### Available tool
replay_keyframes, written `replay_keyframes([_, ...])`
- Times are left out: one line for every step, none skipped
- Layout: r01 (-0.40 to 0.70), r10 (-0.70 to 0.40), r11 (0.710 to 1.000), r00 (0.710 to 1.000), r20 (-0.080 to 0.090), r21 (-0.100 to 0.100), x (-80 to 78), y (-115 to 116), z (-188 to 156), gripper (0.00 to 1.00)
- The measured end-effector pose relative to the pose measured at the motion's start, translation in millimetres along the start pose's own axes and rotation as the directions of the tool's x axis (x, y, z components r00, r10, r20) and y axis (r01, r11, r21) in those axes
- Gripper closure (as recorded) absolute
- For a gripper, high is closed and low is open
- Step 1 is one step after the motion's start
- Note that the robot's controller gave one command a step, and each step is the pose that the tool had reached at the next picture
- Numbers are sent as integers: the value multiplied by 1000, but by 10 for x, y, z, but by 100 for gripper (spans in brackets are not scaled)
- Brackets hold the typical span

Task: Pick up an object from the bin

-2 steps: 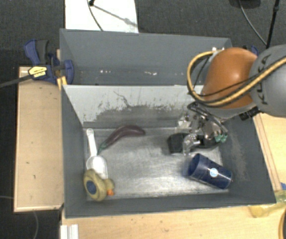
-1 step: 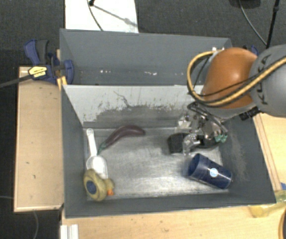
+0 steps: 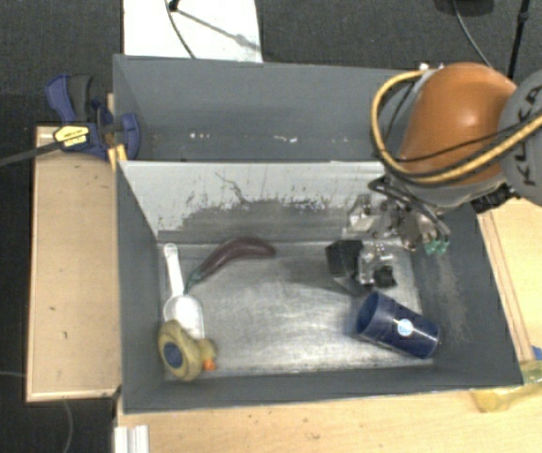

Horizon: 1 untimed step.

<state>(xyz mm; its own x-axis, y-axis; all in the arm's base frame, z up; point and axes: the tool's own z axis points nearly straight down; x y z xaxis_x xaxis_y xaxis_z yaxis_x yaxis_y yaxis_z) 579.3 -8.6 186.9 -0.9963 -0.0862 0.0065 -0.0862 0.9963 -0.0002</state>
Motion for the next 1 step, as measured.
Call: replay_keyframes([8,-8,1000,1000,3,-3,27,-212,-608,100])
